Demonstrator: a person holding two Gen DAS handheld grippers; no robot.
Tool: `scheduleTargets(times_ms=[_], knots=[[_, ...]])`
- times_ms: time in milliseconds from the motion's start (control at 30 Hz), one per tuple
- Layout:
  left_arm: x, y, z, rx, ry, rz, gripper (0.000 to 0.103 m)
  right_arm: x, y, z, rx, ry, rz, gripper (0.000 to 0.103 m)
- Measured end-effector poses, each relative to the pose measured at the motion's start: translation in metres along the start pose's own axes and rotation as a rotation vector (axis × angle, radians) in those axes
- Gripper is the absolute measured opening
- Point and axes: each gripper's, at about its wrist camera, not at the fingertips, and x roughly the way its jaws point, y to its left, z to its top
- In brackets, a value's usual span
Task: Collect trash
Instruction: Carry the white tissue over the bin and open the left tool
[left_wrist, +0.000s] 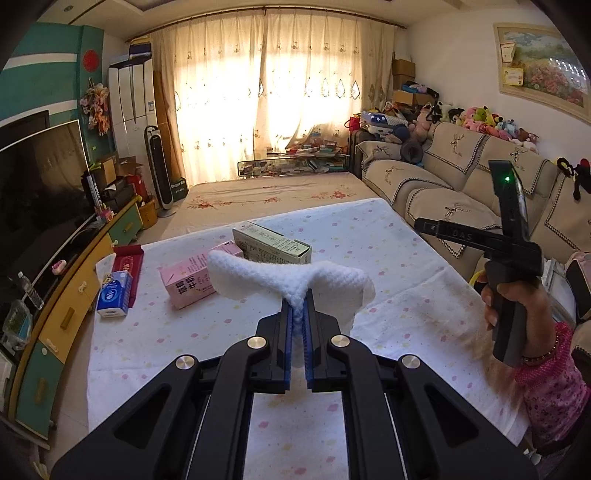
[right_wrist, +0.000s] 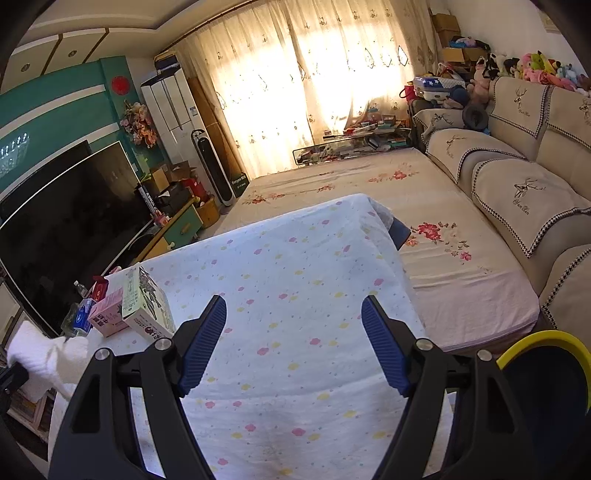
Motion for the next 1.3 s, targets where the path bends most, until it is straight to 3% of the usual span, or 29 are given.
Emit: scheduleTargets(times_ms=[267,500,700,867,1133,1300], knots=[[-0.05,-0.026,-0.009,0.062,-0.023,-0.011,0.006,-0.034,-0.002,0.008,-0.02,-0.116,-0.045,0.072],[-0.038,-0.086,0.001,0.162,-0.002,-0.141,0.006,-0.108,-0.02,-0.019,-0.081,-0.22,-0.119,0.074],[-0.006,-0.155,0.02,0.239,0.005,-0.281,0.006,-0.186,-0.074,-0.049,-0.041,-0.283,-0.264,0.076],[0.036,-0.216,0.031,0.271,0.065,-0.4,0.006,-0.232,-0.123,-0.073,0.045,-0.295,-0.352,0.076],[0.097,-0.31,0.046,0.329,0.106,-0.48,0.006,-0.258,-0.178,-0.096,0.137,-0.275,-0.415,0.076],[0.14,-0.356,0.043,0.321,0.183,-0.521,0.006,-0.268,-0.192,-0.097,0.156,-0.293,-0.441,0.076]])
